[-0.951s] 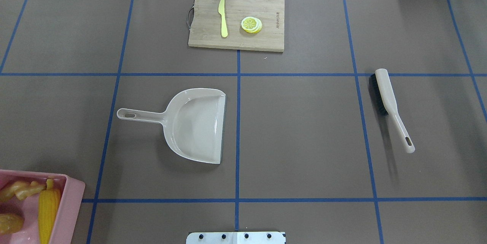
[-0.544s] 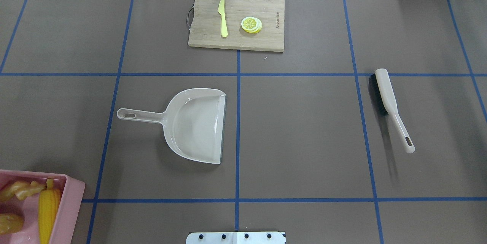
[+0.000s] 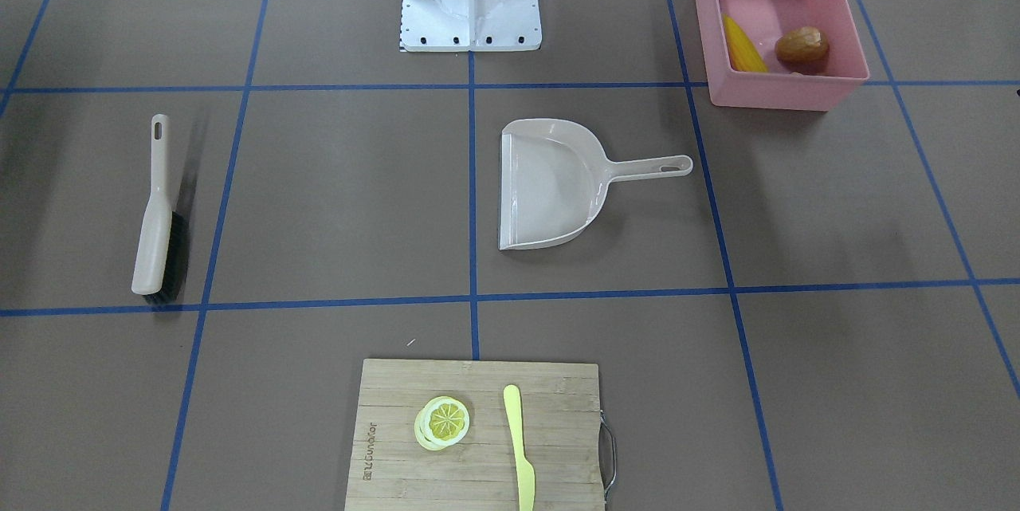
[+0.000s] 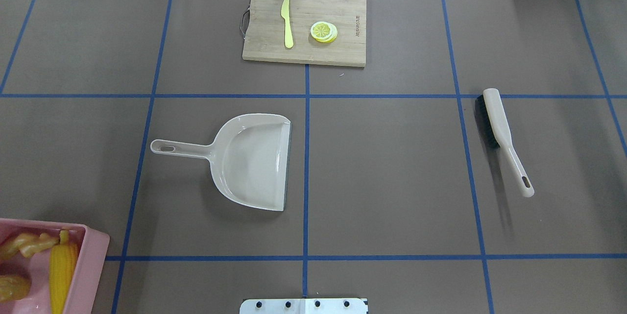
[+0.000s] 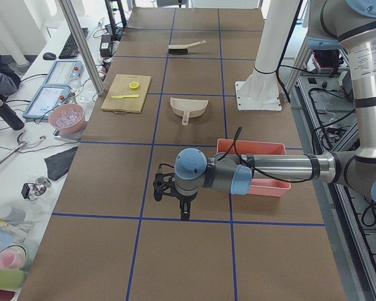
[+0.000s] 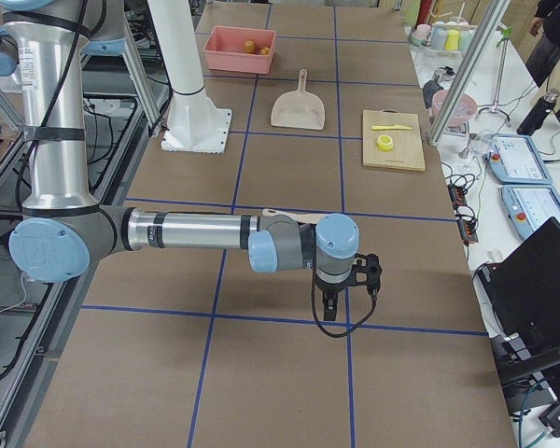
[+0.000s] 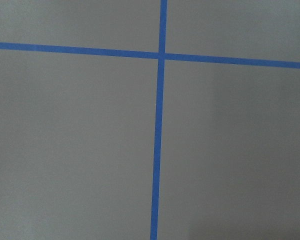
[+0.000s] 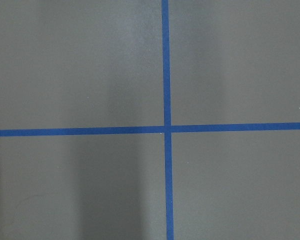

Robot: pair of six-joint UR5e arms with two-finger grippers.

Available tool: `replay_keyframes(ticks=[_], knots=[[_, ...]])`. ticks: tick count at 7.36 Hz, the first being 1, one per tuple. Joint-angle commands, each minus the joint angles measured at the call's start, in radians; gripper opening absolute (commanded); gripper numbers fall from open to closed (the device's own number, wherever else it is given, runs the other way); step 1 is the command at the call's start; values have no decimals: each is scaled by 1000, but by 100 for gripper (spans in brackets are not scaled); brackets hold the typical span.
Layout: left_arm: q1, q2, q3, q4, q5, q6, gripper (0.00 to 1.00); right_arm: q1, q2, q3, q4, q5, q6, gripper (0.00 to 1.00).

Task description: Sweep and dump trash into bin

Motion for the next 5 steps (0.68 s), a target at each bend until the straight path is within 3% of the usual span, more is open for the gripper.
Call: replay_keyframes(ticks=[1, 5], knots=[[5, -21, 4, 22, 3, -1, 99, 0, 0, 0, 0, 0, 0, 100], [-2, -10, -10, 20, 3, 0, 98, -2, 2, -1, 1, -5, 3, 100]])
